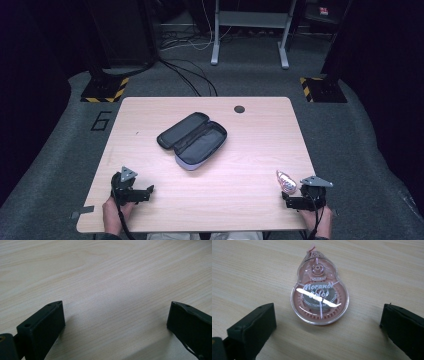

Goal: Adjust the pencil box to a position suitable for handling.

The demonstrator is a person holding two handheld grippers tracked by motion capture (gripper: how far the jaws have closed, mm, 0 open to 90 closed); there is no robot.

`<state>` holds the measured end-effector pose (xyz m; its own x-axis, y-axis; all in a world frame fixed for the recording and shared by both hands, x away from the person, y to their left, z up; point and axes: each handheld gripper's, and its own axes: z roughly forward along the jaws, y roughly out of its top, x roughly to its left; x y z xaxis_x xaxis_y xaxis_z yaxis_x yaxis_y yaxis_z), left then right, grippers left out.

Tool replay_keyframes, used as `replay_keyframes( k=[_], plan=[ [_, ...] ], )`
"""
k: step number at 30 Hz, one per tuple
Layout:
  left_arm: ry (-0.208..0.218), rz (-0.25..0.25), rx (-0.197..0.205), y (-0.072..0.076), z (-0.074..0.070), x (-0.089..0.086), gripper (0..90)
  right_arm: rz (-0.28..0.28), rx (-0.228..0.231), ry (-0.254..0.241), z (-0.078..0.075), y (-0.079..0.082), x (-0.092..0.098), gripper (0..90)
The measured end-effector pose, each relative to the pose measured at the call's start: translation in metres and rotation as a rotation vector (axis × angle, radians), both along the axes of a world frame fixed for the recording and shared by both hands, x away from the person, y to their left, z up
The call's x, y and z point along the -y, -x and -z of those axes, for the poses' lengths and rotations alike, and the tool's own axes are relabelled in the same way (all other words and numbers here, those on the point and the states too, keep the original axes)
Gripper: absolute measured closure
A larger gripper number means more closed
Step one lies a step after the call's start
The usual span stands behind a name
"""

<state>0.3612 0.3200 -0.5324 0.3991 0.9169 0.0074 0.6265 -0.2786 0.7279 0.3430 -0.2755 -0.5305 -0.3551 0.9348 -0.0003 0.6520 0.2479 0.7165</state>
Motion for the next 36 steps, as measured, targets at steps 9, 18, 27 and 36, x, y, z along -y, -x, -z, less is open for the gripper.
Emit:
replay_keyframes(
  k=[9,18,27,36],
  plan=[
    [-0.006,0.006,0.002,-0.0015,-0.0002,-0.0002,1.3,0.001,0.000,0.001,0.0000,-0.0003,-0.0001,0.0],
    [-0.005,-0.026,-0.009,-0.0009,-0.0009,0.0037,1.3,0.010,0.002,-0.005,0.0000,-0.0008,-0.0007,0.0],
    [-0.003,-0.013,0.003,-0.0012,0.0000,0.0049,1.0,0.023,0.022,0.015,-0.0001,0.0003,-0.0007,0.0],
    [-0.007,-0.008,-0.001,-0.0014,-0.0003,0.0057,1.1,0.020,0.035,-0.008,-0.0067,-0.0018,-0.0048,0.0]
  ],
)
